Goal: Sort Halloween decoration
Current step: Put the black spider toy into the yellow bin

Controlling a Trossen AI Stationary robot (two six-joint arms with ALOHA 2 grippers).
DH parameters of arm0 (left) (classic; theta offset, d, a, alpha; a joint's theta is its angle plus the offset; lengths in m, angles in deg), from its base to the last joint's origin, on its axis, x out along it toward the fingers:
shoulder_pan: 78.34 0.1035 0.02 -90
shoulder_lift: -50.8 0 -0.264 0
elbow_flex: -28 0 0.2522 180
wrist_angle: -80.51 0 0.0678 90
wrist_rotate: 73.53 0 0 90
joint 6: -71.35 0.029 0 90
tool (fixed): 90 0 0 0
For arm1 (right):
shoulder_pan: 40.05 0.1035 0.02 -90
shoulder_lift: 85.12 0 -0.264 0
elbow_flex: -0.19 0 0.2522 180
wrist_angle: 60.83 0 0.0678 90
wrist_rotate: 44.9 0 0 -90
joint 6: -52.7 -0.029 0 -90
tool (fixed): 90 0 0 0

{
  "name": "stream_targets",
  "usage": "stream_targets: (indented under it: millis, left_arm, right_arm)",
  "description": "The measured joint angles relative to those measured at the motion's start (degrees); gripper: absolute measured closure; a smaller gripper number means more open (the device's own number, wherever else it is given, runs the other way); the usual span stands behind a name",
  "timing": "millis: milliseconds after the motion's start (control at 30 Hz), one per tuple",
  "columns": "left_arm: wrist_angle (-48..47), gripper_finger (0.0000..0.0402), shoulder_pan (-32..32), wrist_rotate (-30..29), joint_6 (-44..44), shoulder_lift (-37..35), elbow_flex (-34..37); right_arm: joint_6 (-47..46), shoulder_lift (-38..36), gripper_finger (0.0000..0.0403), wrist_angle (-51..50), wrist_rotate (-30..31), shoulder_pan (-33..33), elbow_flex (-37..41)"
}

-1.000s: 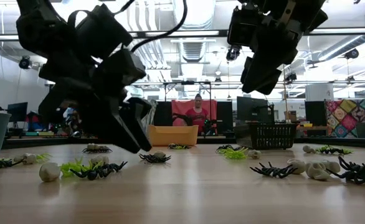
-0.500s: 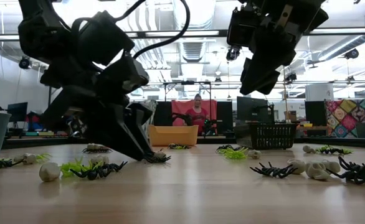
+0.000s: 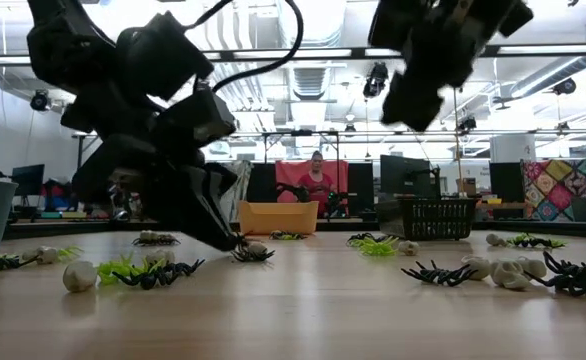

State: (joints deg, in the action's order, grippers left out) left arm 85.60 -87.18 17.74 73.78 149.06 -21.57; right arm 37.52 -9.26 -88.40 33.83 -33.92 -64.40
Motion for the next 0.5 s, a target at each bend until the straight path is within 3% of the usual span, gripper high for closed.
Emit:
stream_targets:
  millis: [267,500]
  left_arm:
    - [-2.22,0.0401,2.33,-1.27,2.15,-8.60,0.00]
    - [-2.01,0.0401,7.05,-1.22,3.35,-18.16,0.00]
  right_arm:
    - [7.41,-8.31,0.0331,6.25,6.32,0.24,1.77]
    - [15.05,-8.05,0.0331,19.40,10.00,0.22,4.19]
